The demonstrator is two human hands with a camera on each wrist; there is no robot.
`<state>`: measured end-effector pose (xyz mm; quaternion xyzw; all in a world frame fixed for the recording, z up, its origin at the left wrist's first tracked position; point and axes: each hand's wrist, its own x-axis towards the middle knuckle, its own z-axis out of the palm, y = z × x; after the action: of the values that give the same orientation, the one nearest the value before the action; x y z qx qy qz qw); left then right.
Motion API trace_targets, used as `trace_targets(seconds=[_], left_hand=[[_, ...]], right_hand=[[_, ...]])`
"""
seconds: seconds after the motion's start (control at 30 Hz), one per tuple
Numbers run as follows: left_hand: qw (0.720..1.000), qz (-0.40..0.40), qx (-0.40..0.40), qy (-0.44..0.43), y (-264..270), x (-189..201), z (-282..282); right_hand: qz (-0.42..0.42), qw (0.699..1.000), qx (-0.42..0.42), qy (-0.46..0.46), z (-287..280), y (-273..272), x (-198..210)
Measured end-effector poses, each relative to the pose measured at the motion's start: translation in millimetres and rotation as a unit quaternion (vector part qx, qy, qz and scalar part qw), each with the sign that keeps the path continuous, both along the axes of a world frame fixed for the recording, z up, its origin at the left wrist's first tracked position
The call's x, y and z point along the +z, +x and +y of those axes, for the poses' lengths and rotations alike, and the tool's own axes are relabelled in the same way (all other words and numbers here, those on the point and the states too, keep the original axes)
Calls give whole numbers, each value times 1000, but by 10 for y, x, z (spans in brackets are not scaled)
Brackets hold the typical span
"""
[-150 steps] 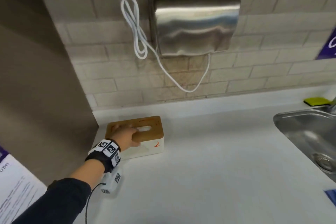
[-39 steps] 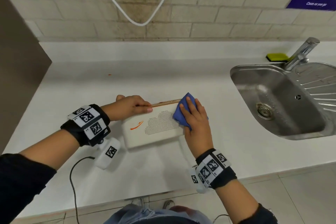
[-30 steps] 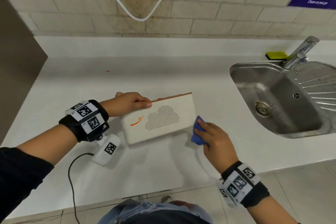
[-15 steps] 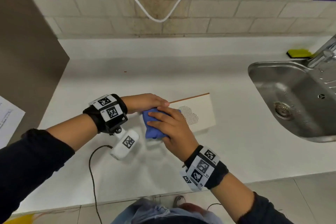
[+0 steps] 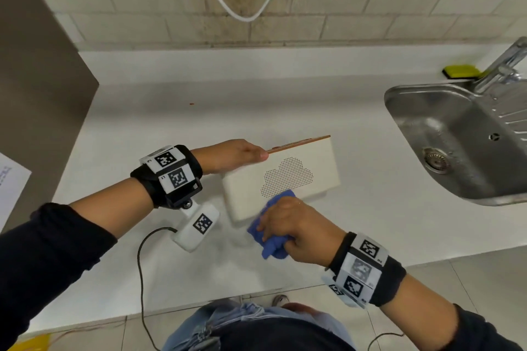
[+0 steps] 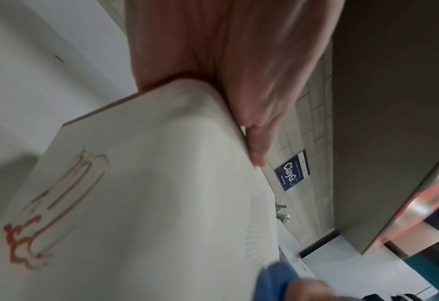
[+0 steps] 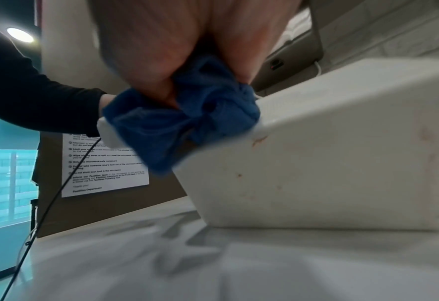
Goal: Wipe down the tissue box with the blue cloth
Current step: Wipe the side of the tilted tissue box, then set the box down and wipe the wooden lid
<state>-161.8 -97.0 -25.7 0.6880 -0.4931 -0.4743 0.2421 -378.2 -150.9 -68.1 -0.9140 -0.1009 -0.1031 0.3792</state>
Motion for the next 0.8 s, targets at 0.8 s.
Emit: trace_targets(seconds=[0.8], left_hand=[[858,-498,-95,-87,311,-131,806]], right_hand=[[-47,643,-248,724,-647,-698,64]])
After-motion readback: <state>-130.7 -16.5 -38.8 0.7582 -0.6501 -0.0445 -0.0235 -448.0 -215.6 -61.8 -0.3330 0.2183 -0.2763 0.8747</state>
